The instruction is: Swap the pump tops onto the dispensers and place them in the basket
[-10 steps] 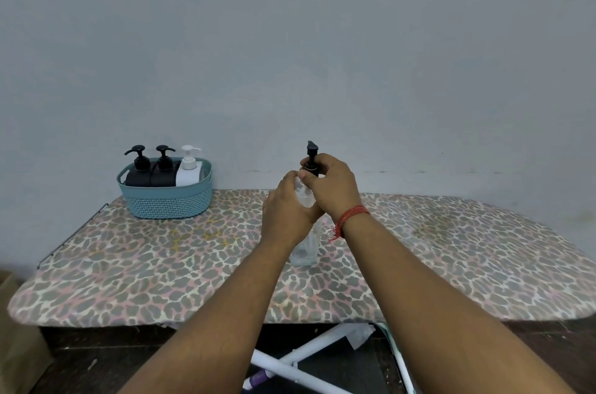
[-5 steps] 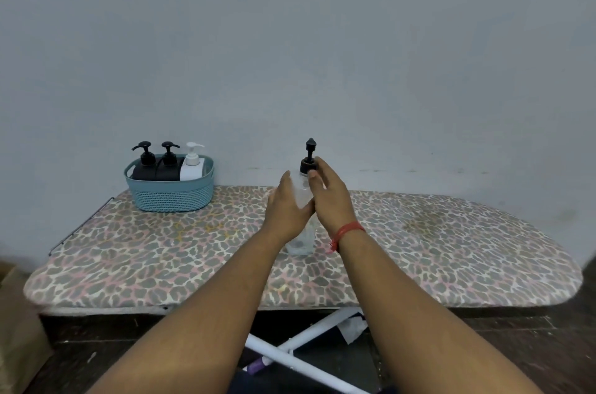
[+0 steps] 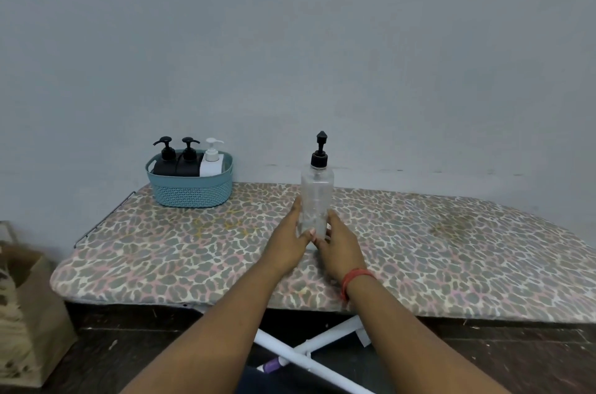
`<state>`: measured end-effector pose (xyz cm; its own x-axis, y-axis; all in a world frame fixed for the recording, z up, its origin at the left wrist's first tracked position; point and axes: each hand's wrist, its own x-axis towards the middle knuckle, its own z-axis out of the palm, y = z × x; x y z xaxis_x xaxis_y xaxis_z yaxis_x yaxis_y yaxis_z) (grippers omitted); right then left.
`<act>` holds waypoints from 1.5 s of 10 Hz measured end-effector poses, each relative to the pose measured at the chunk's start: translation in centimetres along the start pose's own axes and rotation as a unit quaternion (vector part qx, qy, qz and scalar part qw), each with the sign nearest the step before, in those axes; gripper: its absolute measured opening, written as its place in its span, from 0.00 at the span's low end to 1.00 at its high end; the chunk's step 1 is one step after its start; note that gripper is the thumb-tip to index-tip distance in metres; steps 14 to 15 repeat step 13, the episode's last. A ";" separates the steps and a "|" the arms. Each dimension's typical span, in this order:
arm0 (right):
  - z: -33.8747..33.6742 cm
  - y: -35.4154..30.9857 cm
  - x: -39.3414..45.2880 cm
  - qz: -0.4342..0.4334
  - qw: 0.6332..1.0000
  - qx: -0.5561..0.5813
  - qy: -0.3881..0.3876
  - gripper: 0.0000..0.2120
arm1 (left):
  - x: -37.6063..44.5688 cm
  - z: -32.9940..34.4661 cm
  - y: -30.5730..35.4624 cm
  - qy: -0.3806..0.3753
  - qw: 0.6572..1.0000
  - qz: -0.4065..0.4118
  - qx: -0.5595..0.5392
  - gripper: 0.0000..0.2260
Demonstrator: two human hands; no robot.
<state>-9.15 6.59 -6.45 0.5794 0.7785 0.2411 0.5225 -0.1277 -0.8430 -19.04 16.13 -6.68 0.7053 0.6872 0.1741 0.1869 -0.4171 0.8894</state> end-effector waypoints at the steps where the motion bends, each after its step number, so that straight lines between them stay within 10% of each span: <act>1: 2.8 -0.4 2.2 -0.009 1.000 -0.007 -0.012 0.20 | 1.3 -2.2 -1.9 0.029 0.999 0.000 0.019 0.31; 10: 12.9 1.1 15.7 -0.019 0.995 -0.096 0.032 0.19 | 13.3 -8.9 -10.9 0.115 0.984 0.018 0.134 0.30; 15: 8.8 1.8 11.4 -0.012 0.974 -0.225 -0.032 0.38 | 7.6 -7.5 -8.7 0.101 0.938 -0.011 0.331 0.33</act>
